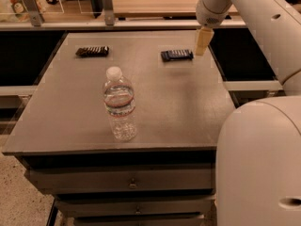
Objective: Pick rxbar blueberry
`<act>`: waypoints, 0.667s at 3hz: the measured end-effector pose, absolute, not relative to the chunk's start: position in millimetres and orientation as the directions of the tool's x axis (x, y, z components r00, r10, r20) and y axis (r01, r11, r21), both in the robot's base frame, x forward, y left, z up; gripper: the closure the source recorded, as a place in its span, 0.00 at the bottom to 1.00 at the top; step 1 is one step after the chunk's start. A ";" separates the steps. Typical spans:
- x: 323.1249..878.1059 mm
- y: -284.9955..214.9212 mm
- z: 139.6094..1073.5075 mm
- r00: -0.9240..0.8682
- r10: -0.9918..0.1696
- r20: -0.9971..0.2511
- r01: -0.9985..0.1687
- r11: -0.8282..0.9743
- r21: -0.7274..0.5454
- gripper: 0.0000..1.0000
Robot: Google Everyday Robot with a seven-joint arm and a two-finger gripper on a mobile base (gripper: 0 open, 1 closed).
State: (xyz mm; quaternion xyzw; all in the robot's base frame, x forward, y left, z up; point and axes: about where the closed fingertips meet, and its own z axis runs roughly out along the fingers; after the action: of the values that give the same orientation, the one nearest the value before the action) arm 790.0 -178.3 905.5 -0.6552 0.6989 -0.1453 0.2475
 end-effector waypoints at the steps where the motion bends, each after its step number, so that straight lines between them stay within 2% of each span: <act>1: 792.6 -181.0 893.9 -0.015 -0.986 -0.163 -0.851 0.098 -0.516 0.02; 2: 793.6 -180.9 883.0 -0.011 -0.985 -0.170 -0.858 0.096 -0.504 0.03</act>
Offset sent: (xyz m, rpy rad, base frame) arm 0.0033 -0.0060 -0.0278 0.0243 0.0323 0.0161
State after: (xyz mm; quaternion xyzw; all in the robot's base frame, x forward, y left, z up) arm 793.6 -180.9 883.0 -0.6594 0.6991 -0.1301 0.2440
